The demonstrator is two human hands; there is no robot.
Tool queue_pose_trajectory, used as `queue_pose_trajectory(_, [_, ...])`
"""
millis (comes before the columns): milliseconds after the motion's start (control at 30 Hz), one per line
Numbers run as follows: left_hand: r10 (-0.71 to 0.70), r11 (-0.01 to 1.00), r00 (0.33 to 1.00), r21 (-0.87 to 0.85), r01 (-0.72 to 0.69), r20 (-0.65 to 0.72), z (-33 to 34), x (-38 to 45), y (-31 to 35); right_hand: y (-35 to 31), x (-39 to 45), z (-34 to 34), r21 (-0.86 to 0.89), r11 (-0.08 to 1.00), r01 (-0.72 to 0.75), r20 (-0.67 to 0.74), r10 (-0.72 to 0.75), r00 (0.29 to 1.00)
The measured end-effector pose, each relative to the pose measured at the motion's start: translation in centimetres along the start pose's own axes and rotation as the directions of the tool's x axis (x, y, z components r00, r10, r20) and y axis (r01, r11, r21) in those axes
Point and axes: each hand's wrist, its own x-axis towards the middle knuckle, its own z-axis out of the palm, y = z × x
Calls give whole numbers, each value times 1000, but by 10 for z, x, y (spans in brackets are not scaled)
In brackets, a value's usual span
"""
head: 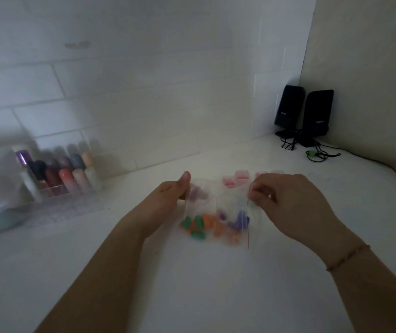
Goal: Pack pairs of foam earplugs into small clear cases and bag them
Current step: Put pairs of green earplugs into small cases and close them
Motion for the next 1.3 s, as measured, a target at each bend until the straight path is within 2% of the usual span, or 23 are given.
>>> queue_pose_trajectory(100, [83,959,997,-272,-79,6,-2,3,-4,3,2,2,-2,1000,2,-18,-2,1000])
queue_pose_trajectory(233, [61,894,989,-434,-115,-136,-1,9,-7,8,3,-2,35,999,-30,-23,31,999])
queue_pose_trajectory(333, [5,856,970,-500,-130,-243,-2,13,-8,7,4,-3,71,997,-34,-1,34,999])
queue_pose_trajectory(433, [-29,812,971,-572,-117,-239,6,15,-5,1,1,-1,177,983,-40,51,32,998])
queue_pose_trajectory(600, [-64,769,960,-627,-127,-273,14,17,-4,-3,-4,11,128,987,-95,271,57,961])
queue_pose_trajectory(733, [-144,755,931,-645,-115,-335,13,20,-1,-14,-4,22,281,948,-149,326,52,944])
queue_pose_trajectory(800, [-158,790,898,-598,-135,-411,10,21,-2,-20,-6,18,313,931,-186,384,55,922])
queue_pose_trajectory(900, [-68,905,852,-391,-166,-519,6,23,-9,-31,-10,7,327,907,-266,576,32,817])
queue_pose_trajectory(1100, [-18,967,901,-236,-94,-433,10,23,-10,-44,-15,-6,310,920,-240,655,-23,756])
queue_pose_trajectory(1200, [5,990,911,-126,-63,-413,11,25,-15,-29,-12,-16,141,959,-246,595,117,795])
queue_pose_trajectory(1300, [117,986,910,160,-57,-398,11,22,-17,-8,-8,-19,27,961,-277,475,231,849])
